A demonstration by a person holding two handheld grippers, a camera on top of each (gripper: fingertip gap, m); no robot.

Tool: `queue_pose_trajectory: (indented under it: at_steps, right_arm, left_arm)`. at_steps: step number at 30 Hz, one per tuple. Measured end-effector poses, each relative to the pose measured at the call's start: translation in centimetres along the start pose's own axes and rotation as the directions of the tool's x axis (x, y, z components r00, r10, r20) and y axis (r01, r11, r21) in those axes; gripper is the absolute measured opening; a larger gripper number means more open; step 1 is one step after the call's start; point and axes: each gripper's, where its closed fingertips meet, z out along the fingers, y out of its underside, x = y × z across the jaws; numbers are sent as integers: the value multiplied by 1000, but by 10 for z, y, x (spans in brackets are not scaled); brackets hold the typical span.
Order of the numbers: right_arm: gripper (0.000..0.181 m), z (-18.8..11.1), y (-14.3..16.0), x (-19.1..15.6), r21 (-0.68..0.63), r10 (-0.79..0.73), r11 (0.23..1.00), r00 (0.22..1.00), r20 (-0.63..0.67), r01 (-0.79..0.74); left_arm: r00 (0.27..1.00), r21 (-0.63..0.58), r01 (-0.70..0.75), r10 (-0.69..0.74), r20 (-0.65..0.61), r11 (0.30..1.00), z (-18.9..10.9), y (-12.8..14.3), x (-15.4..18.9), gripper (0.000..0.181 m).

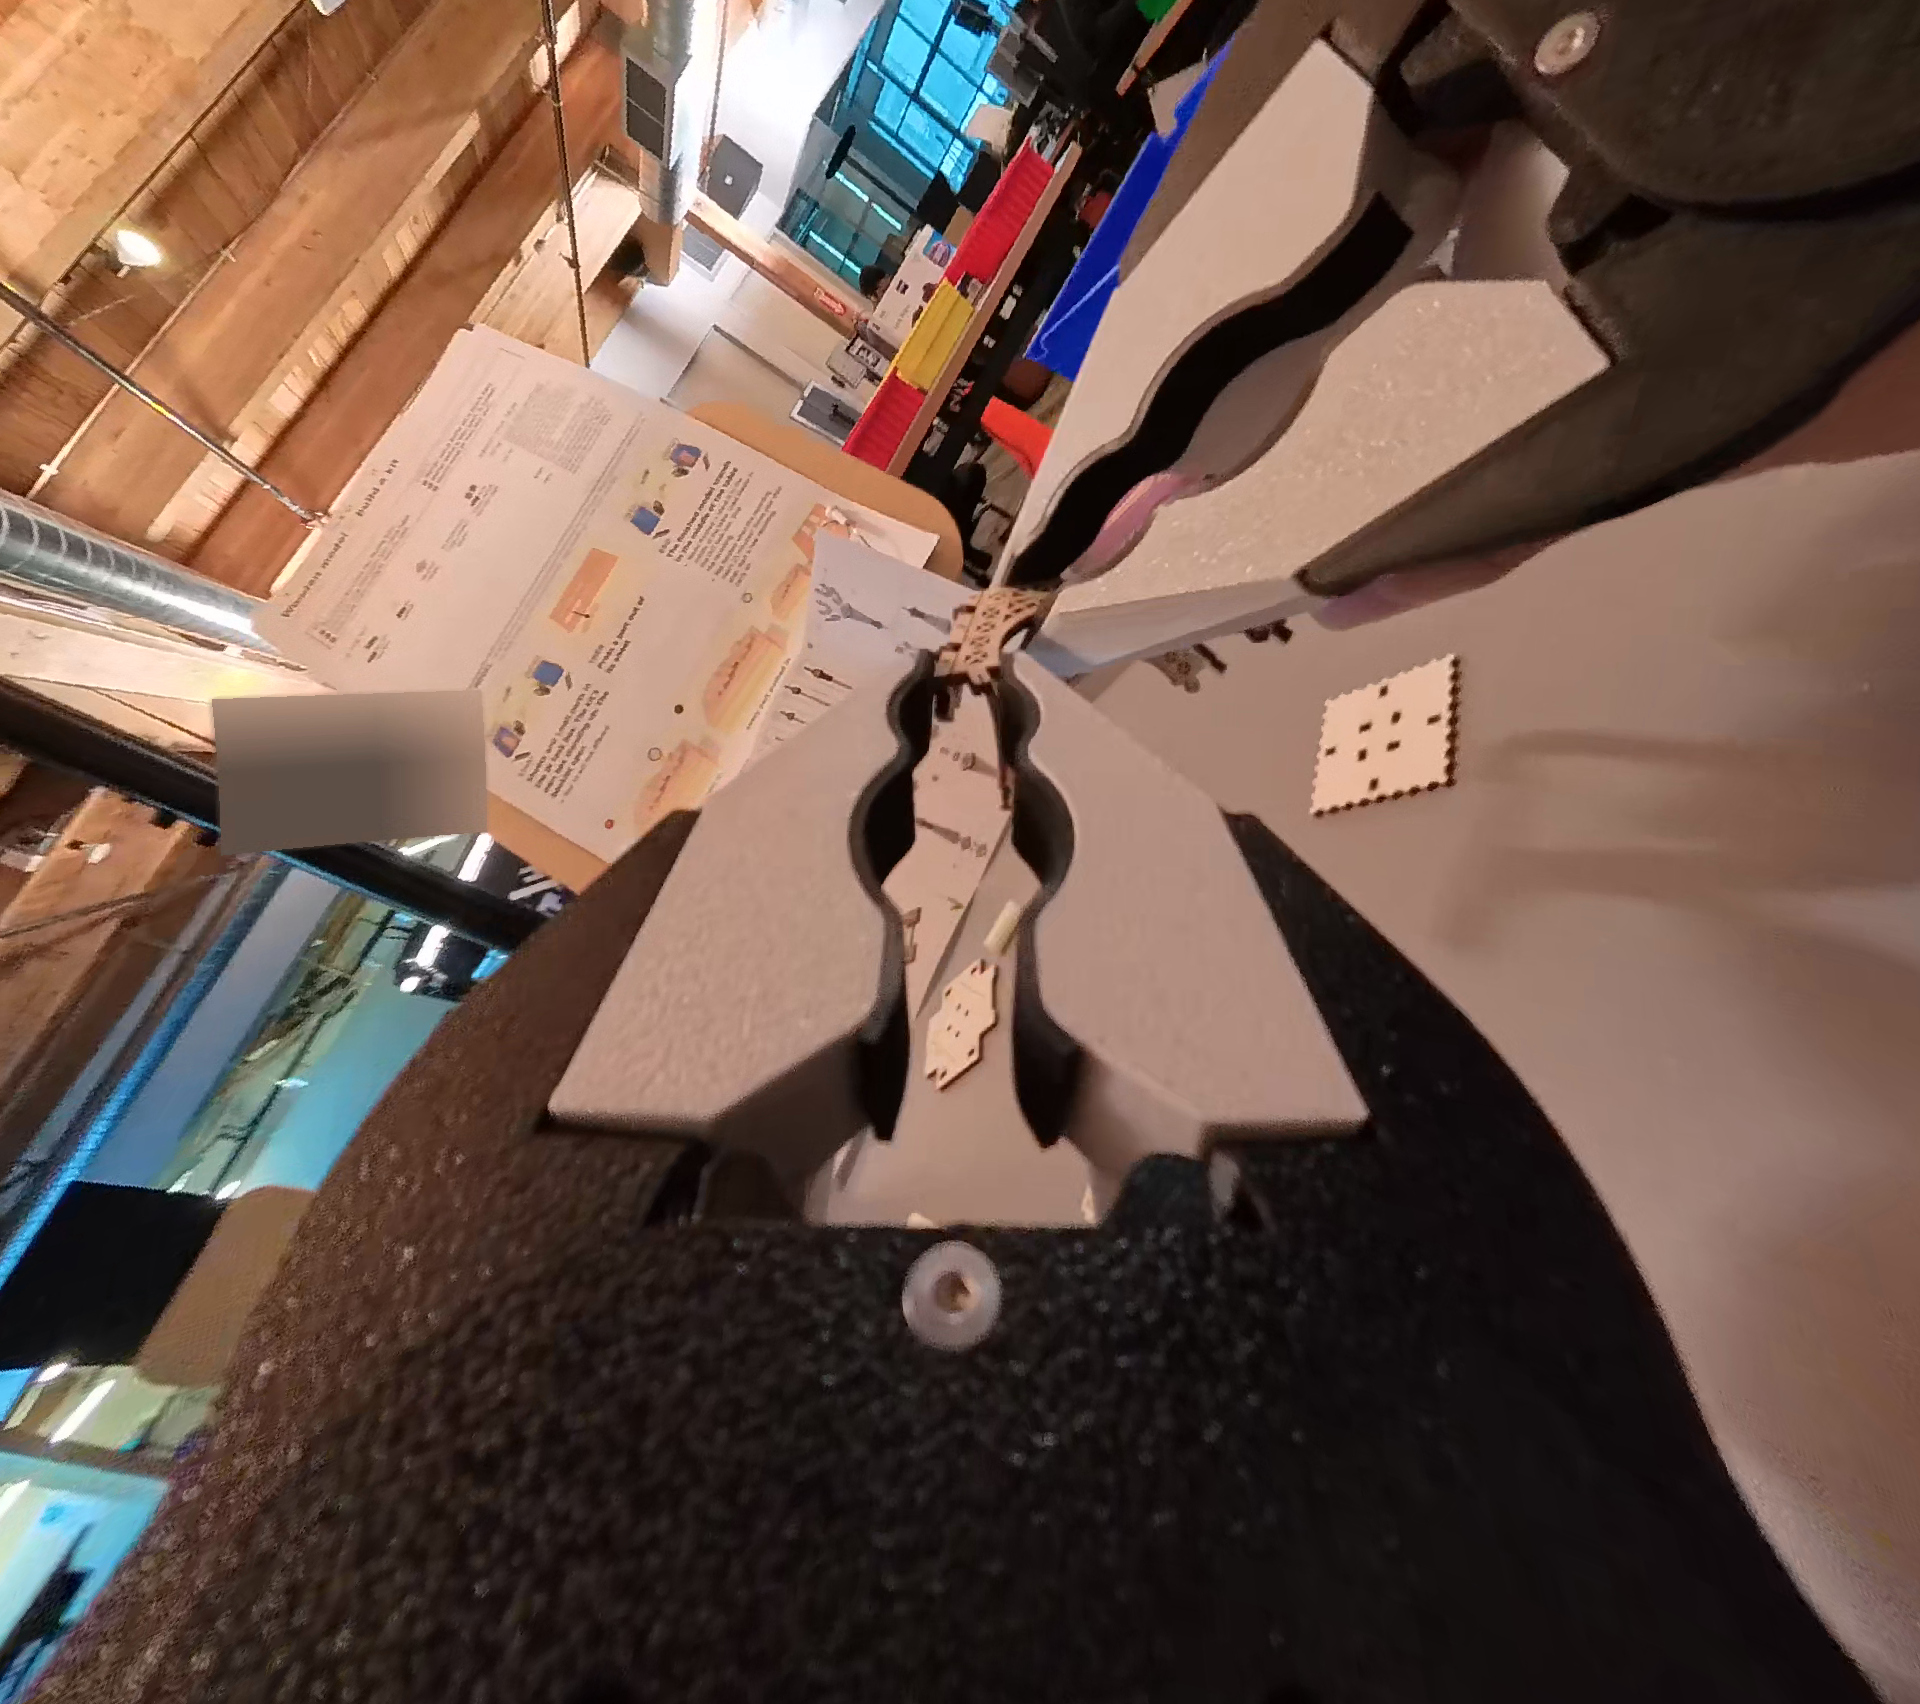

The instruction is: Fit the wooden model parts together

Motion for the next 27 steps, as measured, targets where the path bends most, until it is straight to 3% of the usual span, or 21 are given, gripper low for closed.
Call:
queue_pose_trajectory:
  at_steps: [5,17,27]
  right_arm:
    - [8,-1,-1,1,-8,-70,998,997,-25,69]
    - [8,-1,2,10,-112,-364,929,925,-107,353]
    - [8,0,8,11,-168,-432,895,896,-101,412]
  left_arm:
    - [998,26,52,-51,-26,998,-2,0,-1,13]
    - [997,-89,-1,-6,-83,996,-3,5,3,11]
    - [991,-126,75,-88,-99,989,1,7,8,9]
